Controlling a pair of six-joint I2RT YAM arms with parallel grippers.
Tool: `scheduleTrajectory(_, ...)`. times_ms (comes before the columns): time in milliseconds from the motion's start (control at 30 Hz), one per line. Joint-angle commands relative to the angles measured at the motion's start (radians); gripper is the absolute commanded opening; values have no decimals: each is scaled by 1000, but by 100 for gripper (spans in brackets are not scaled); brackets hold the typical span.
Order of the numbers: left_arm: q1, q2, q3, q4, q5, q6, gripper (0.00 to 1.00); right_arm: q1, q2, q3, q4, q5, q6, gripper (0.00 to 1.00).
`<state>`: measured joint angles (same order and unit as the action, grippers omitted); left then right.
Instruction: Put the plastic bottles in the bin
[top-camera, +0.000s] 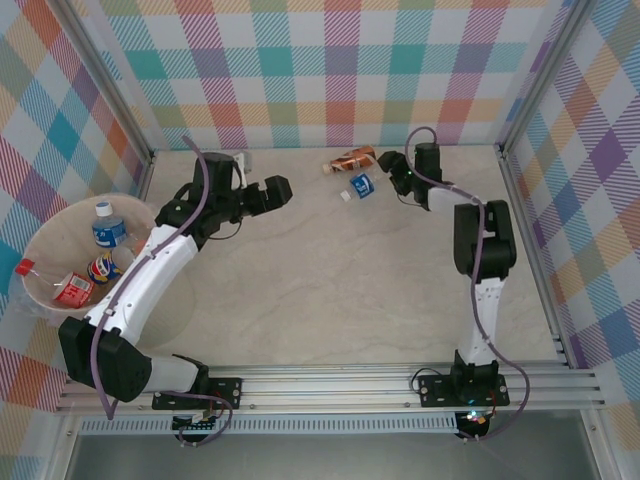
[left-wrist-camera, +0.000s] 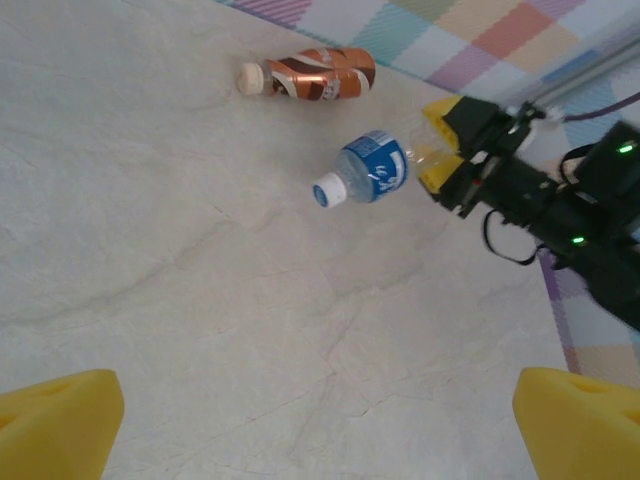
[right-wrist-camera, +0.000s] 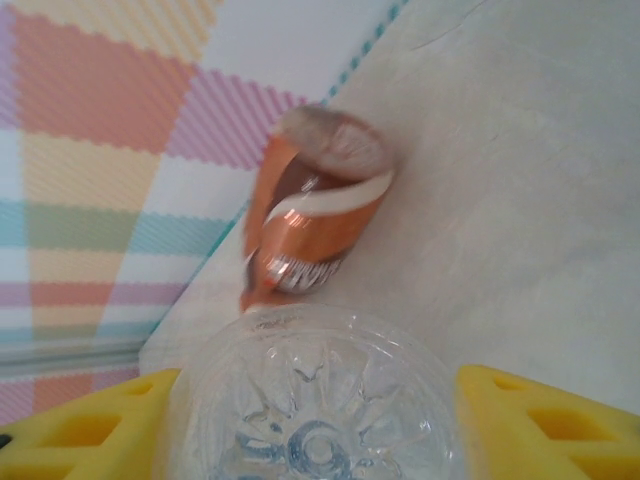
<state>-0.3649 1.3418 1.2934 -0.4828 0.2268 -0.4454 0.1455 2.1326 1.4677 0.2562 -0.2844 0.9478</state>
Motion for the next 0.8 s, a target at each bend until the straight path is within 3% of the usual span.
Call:
scheduleTrajectory(0,-54,-4,-22,63,28,75,100,10,-169,-128,87,-99,-96,55)
scheduleTrajectory(167,-149,46,-12,104,115,202,100,45,-410,-316,56,-193,-212,55)
scheduleTrajectory(367,-229,147,41,103,235,335,100,118,-629,-413,-41,-288,-310,53)
scheduleTrajectory(433,-258,170,65,95,254,376,100,149,-678,-417,-87,-306,-348,53)
scheduleTrajectory(667,-292,201,95,128,152,417,100,210,-753,-404,-150,-347,-359,54)
scheduleTrajectory(767,-293,204,101,137,201,447,100,222,-749,-384,-139,-395,-341,54)
